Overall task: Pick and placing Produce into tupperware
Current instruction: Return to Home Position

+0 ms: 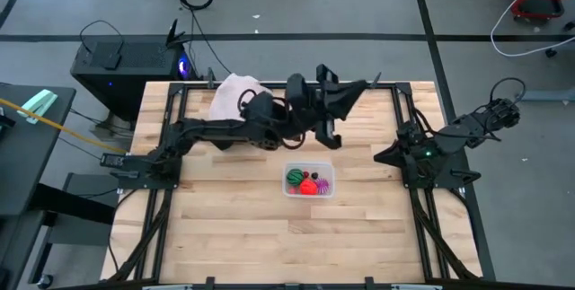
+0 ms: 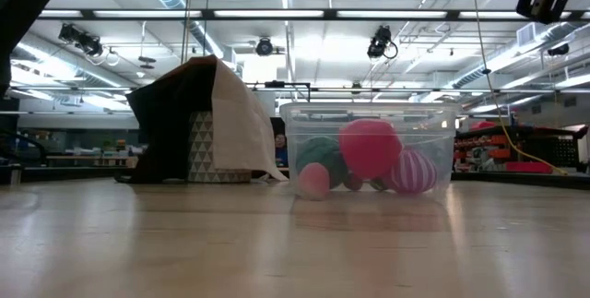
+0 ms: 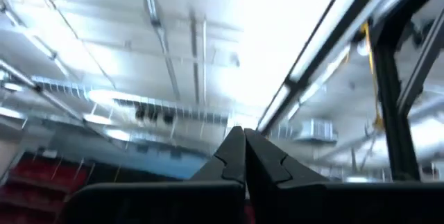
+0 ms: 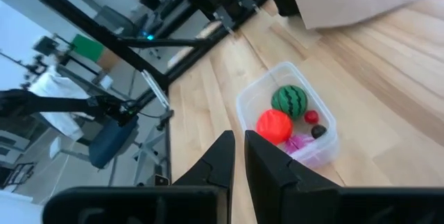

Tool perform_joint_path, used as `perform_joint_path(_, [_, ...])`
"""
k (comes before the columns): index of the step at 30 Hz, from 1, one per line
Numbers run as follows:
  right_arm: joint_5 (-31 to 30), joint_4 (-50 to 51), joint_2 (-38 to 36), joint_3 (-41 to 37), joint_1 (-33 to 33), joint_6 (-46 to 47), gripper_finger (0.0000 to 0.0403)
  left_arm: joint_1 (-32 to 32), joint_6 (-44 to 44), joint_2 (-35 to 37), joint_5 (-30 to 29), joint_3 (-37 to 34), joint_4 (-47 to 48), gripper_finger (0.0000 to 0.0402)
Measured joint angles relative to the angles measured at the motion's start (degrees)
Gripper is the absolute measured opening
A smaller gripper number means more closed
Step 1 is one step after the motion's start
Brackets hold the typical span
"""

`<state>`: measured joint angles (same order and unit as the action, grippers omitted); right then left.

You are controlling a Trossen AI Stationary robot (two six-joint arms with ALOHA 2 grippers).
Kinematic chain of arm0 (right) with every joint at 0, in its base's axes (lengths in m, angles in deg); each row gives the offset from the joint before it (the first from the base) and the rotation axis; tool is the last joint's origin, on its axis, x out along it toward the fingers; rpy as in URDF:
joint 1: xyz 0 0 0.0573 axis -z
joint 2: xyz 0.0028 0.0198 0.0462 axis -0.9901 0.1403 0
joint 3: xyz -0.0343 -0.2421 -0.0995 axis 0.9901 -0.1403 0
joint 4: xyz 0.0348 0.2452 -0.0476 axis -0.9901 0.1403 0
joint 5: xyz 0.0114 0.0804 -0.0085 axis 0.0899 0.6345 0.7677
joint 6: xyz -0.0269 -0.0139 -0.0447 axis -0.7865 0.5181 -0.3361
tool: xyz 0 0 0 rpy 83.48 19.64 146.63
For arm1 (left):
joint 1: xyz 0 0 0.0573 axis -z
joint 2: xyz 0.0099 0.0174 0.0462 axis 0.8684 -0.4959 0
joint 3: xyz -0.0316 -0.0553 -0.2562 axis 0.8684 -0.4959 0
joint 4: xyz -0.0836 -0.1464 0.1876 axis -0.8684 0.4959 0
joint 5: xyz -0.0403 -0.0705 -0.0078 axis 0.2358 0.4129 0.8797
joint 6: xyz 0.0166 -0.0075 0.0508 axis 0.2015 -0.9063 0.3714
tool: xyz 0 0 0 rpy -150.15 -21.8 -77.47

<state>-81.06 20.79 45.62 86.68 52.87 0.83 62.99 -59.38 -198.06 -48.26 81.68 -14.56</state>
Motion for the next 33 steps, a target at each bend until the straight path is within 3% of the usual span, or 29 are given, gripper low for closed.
perform_joint_path(6, [-0.9,-0.9,-6.8,0.1,0.0,-4.9,0.0031,-0.8,-3.6,0.2,-2.3,-4.4,-1.6,0.0002])
perform_joint_path(17, [-3.0,-2.8,-18.3,0.1,0.0,-14.4,0.0009,-0.7,-1.7,0.3,-6.6,-4.5,-0.6,0.0002])
perform_joint_path(33, [-1.3,-1.4,-23.4,-1.3,0.0,-19.3,0.0008,-0.6,3.2,0.3,-12.9,-4.5,0.9,0.0002])
